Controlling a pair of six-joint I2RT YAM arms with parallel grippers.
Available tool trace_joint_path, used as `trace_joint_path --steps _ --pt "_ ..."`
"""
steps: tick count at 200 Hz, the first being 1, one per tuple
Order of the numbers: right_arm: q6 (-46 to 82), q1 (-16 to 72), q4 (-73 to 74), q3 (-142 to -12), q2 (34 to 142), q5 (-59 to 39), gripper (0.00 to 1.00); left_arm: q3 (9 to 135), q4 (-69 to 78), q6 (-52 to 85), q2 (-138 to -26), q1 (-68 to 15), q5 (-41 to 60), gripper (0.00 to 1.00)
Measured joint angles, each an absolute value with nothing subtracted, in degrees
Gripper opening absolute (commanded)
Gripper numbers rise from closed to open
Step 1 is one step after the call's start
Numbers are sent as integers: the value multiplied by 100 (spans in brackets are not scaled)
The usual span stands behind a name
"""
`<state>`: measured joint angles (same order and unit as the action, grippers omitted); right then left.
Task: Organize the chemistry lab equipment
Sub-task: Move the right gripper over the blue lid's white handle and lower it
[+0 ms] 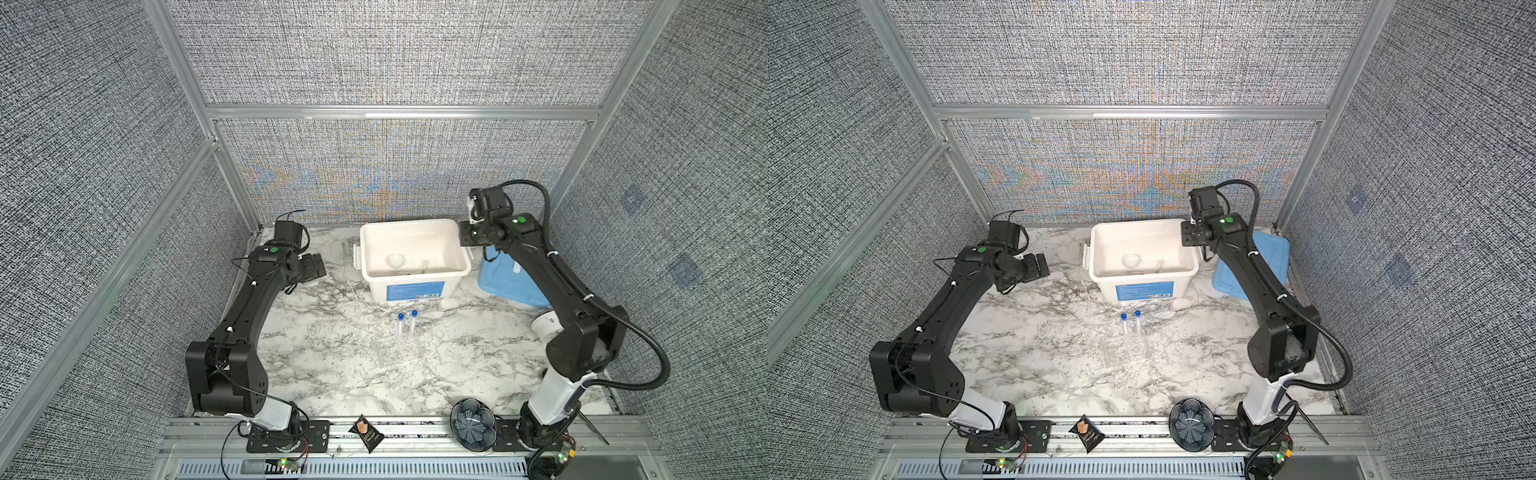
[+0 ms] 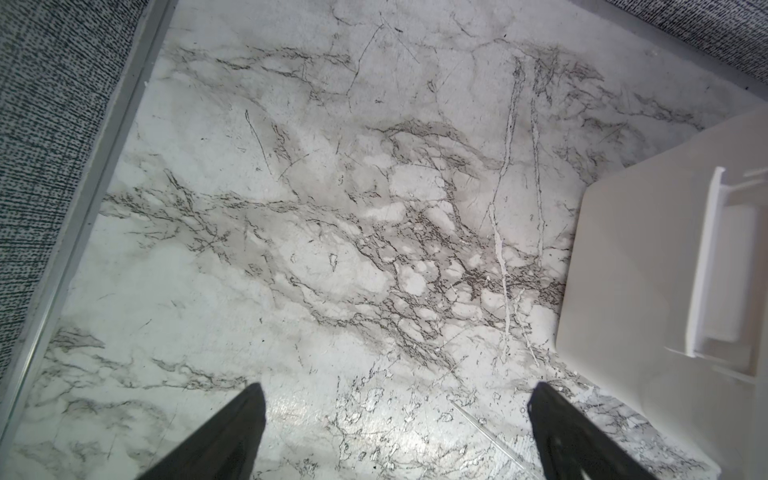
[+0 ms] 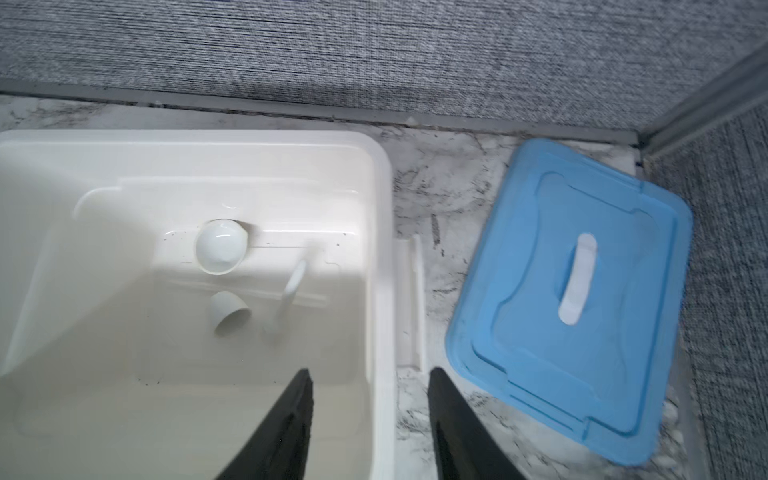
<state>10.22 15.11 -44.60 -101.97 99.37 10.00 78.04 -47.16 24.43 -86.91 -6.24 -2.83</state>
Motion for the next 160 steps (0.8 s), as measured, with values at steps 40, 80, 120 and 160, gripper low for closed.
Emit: trace_joint_path --steps 40,80,120,160 --pt "1441 504 -4611 -9745 9891 646 48 7655 -4547 2467 -8635 -624 -274 99" --pt "1511 -12 -4731 -9835 10484 355 48 7647 -4506 2512 -8635 -624 -187 99" --pt "1253 -252 -4674 -10125 11203 178 48 7649 -4528 2563 -8523 -624 -281 99" --pt "1007 -617 -4668 -10748 12193 440 49 7634 -4672 2663 -8486 -624 -456 99"
